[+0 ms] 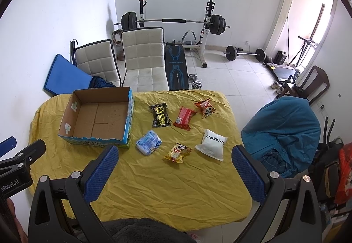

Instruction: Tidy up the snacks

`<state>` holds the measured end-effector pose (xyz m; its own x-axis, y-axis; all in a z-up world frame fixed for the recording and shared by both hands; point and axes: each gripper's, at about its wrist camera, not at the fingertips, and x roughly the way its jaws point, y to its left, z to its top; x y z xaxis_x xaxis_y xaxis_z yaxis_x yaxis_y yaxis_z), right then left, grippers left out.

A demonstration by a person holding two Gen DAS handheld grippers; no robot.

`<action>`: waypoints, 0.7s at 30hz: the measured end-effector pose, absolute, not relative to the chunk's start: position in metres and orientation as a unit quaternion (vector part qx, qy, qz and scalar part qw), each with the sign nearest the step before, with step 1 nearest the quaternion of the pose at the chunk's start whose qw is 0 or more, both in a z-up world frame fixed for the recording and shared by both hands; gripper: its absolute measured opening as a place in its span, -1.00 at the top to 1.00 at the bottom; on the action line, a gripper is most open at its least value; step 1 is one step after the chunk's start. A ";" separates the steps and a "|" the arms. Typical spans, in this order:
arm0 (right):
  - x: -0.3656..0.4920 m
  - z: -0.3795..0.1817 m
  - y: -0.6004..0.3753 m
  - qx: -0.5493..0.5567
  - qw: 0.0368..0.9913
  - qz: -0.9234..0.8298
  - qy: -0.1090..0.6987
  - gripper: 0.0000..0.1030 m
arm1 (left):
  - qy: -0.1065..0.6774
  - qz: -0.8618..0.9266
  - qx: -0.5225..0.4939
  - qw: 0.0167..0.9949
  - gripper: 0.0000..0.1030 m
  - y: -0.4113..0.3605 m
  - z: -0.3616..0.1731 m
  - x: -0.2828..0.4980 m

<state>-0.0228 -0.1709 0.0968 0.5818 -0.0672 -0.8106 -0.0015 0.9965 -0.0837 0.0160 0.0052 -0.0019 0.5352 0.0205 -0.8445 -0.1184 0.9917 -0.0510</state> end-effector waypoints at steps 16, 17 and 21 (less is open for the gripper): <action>-0.024 0.097 -0.171 -0.038 0.889 -0.017 0.455 -1.00 | 0.487 0.037 -0.051 0.871 -0.99 0.012 -0.003 0.022; -0.024 0.097 -0.170 -0.039 0.890 -0.017 0.455 -1.00 | 0.487 0.038 -0.050 0.871 -0.99 0.011 -0.004 0.022; -0.021 0.094 -0.170 -0.039 0.888 -0.014 0.457 -1.00 | 0.486 0.039 -0.051 0.872 -0.99 0.009 -0.005 0.022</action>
